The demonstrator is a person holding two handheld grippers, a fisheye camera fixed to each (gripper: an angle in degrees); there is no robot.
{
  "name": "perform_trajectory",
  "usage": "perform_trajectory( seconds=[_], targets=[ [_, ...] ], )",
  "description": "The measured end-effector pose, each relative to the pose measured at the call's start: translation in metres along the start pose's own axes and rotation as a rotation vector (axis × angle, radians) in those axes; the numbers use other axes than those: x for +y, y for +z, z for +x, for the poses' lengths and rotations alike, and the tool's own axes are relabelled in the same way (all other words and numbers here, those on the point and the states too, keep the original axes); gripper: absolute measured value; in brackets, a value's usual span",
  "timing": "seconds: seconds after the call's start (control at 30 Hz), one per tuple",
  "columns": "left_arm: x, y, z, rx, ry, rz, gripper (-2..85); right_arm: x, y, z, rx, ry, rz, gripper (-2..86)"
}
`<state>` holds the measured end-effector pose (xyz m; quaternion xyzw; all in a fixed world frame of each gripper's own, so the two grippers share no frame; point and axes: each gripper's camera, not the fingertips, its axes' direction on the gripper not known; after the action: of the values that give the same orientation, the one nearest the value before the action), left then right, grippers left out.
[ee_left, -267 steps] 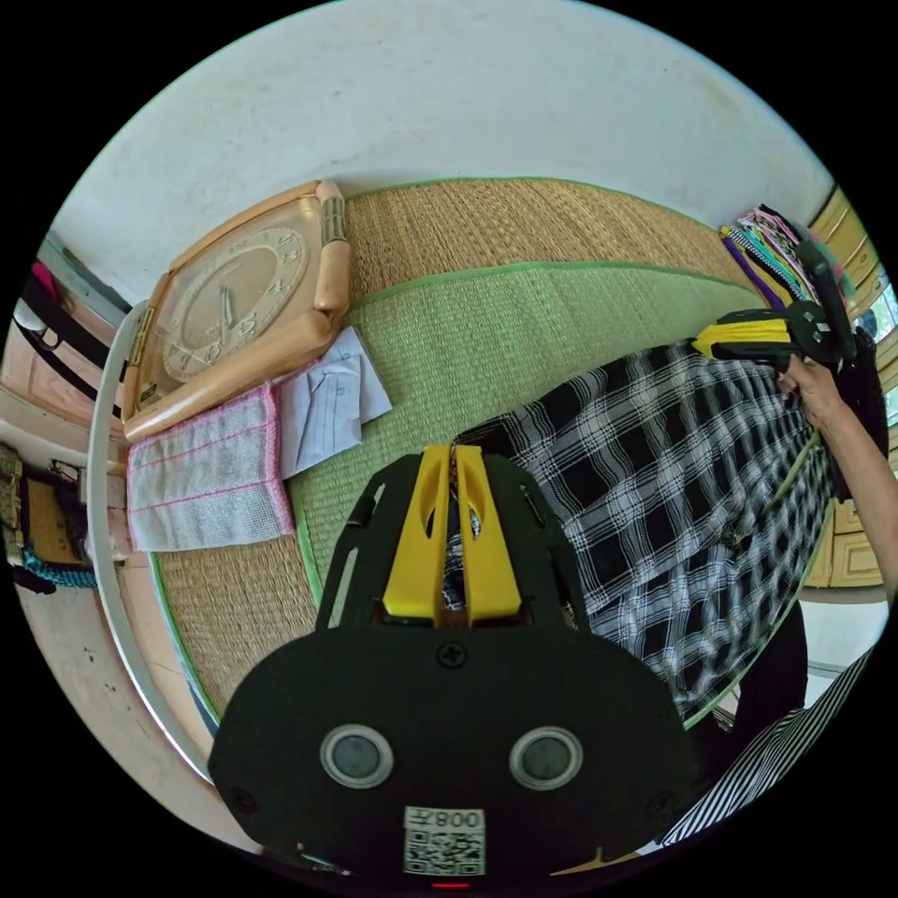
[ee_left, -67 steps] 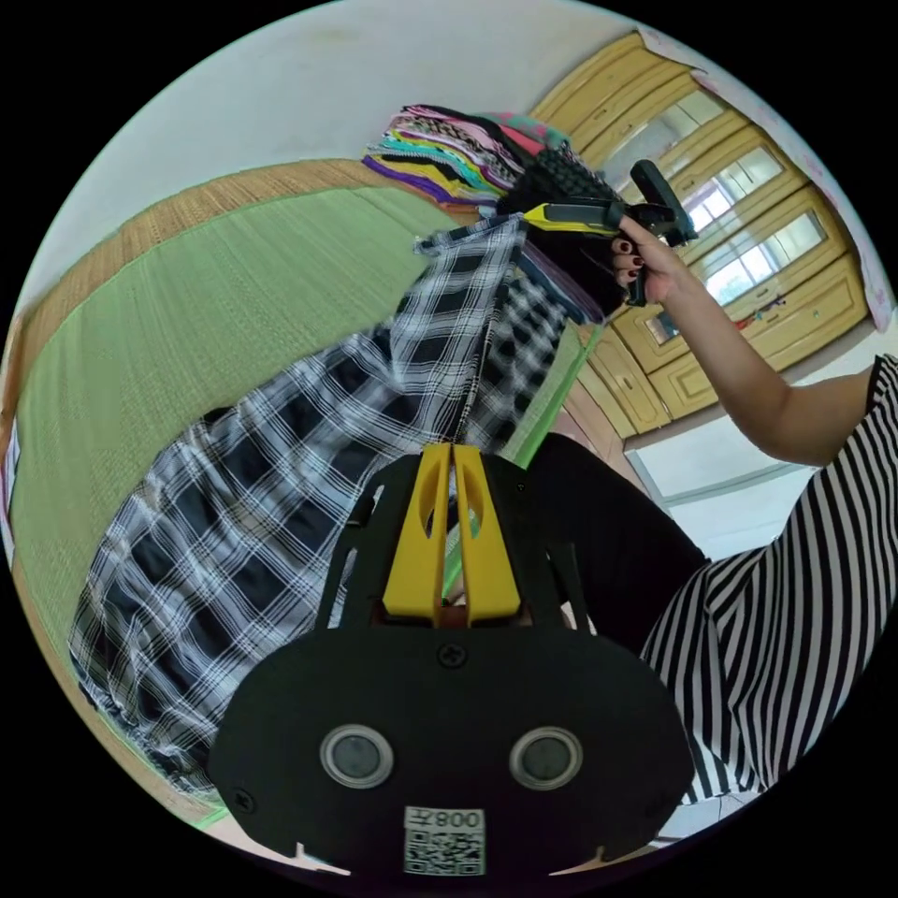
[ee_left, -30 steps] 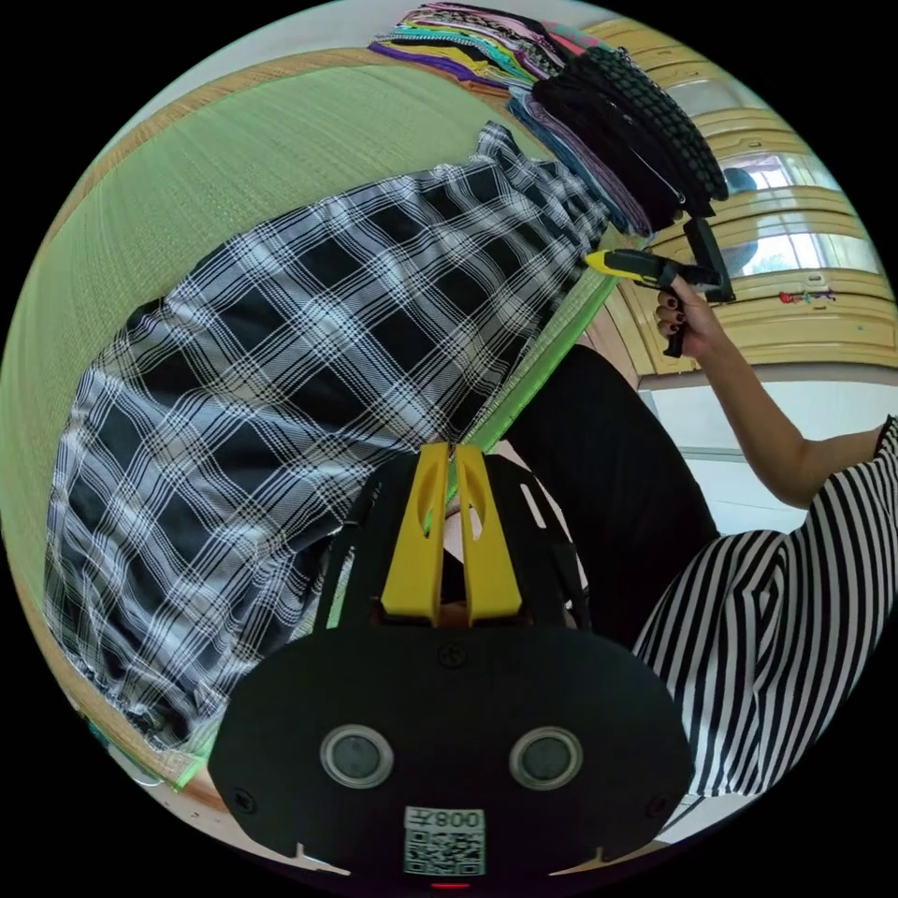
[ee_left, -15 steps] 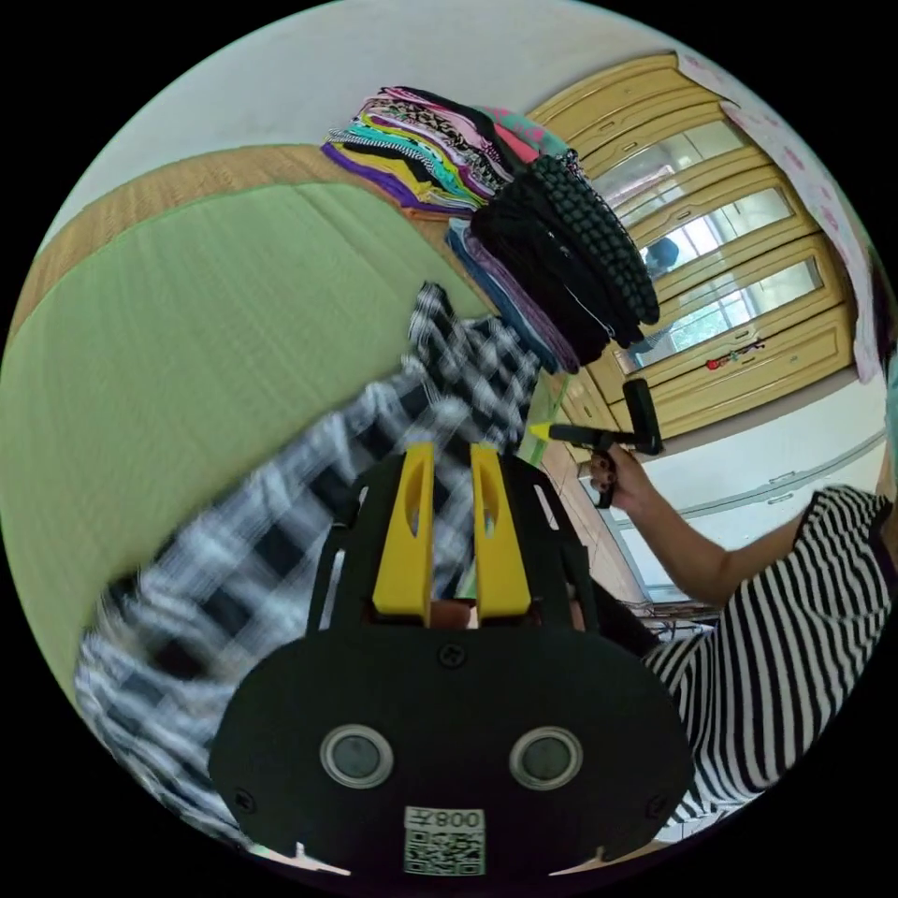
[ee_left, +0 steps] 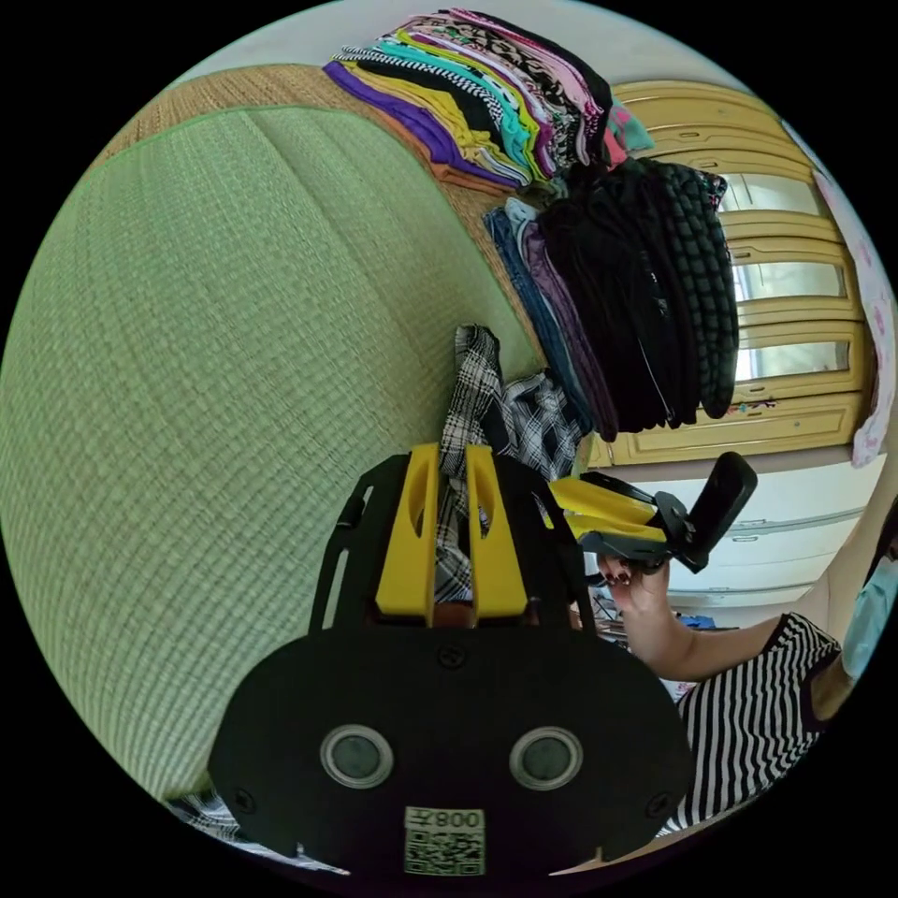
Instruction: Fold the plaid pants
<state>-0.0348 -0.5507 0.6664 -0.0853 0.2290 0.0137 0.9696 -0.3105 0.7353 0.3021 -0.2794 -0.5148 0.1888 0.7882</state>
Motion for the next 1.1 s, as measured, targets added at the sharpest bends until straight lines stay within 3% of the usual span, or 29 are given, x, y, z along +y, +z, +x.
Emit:
perform_trajectory(
  seconds=[0.53,0.77,1.1],
  targets=[
    [-0.119,0.037,0.064,0.08,0.175,-0.047,1.2,0.013,0.015,-0.007,0.177,0.102,0.034,6.0],
    [-0.159,0.035,0.074,0.049,0.172,0.052,4.3,0.051,-0.008,0.032,0.083,0.194,0.126,2.3],
    [-0.236,0.087,0.09,0.018,0.105,-0.018,7.9,0.107,-0.025,0.101,-0.073,0.334,0.188,2.1]
  ],
)
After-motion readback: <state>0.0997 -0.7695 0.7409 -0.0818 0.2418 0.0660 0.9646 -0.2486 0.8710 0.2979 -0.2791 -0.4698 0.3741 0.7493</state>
